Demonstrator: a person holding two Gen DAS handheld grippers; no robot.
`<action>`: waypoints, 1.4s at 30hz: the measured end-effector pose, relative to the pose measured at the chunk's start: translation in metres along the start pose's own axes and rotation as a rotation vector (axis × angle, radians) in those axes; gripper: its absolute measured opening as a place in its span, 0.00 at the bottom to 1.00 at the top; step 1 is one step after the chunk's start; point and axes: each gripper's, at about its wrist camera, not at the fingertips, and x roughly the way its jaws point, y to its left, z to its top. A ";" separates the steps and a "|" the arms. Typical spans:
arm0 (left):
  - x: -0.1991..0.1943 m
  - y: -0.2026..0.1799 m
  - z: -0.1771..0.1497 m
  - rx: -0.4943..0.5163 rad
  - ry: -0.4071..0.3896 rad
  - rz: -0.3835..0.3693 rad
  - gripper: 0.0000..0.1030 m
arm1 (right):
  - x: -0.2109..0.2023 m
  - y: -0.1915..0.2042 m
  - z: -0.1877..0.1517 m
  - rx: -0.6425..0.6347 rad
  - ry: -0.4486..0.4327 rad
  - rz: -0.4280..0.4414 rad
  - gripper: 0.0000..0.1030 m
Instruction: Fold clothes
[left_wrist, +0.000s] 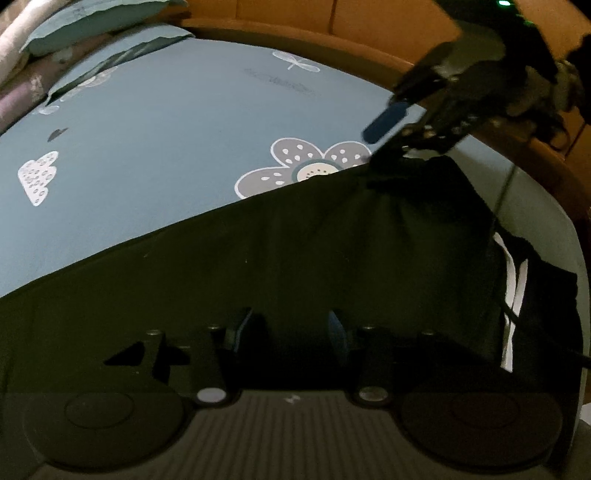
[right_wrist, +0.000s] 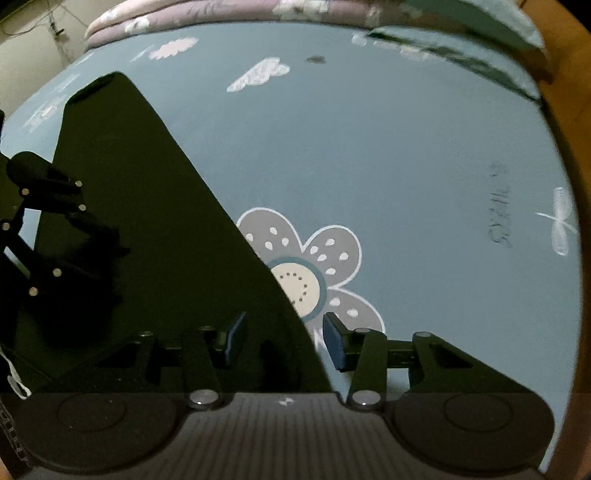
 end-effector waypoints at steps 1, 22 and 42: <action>0.001 0.001 0.002 0.005 0.002 -0.003 0.42 | 0.006 -0.006 0.002 0.012 0.015 0.030 0.40; 0.044 0.002 0.096 0.375 -0.021 -0.090 0.59 | 0.025 -0.002 0.006 -0.069 0.040 0.113 0.11; 0.084 -0.009 0.132 0.610 0.233 -0.447 0.14 | -0.035 0.063 -0.001 -0.334 -0.076 0.046 0.07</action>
